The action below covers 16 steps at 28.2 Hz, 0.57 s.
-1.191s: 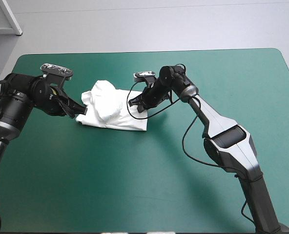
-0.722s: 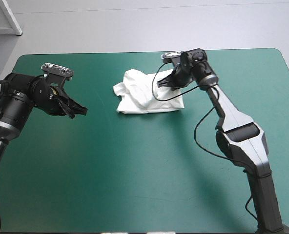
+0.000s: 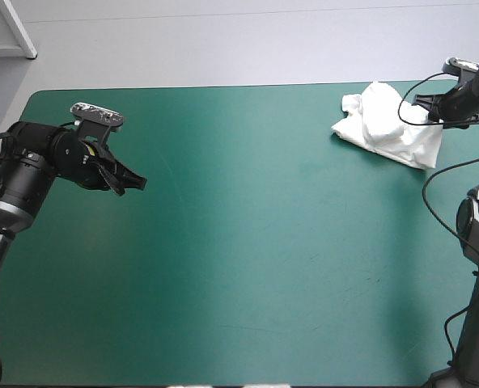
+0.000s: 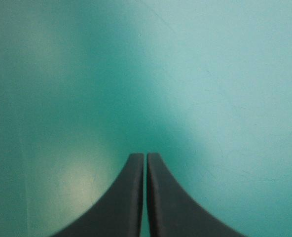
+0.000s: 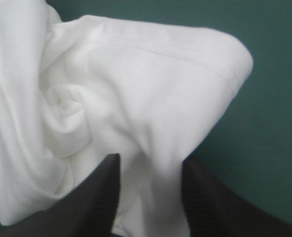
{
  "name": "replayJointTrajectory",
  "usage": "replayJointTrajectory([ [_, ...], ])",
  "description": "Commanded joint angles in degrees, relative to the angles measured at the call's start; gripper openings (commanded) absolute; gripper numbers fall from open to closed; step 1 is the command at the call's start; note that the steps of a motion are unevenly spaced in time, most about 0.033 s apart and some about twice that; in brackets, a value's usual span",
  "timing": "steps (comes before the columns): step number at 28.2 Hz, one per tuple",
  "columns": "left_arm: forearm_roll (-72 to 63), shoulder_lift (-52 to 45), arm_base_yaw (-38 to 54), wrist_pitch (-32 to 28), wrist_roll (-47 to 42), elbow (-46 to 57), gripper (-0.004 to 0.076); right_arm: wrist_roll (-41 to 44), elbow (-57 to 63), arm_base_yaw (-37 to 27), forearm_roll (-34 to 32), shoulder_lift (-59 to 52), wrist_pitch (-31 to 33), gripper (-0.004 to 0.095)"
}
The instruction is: Fold the cloth
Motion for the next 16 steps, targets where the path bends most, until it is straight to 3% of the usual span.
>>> replayJointTrajectory([
  [1,-0.3,-2.2,0.0,-3.4,0.1,-1.7,0.002,-0.9,-1.6,-0.5,-0.6,-4.9,-2.0,0.0703],
  [4,-0.3,-2.2,0.0,-4.3,0.1,-1.7,0.0019,1.6,-1.6,-0.5,-1.1,-5.1,-2.0,0.0648],
  [6,-0.5,-2.2,0.0,-5.6,0.1,-1.7,0.0019,4.1,-1.6,-0.5,-0.4,-5.6,-2.0,0.0543],
  [12,-0.7,-2.2,0.0,-11.5,0.1,-1.7,0.0019,0.6,-1.6,-0.5,9.3,-10.5,-2.0,-0.0021],
  [16,-1.7,-2.3,0.0,-15.9,1.5,-1.7,0.0019,-1.3,-1.6,-0.2,15.3,-15.8,-2.0,-0.0017],
])
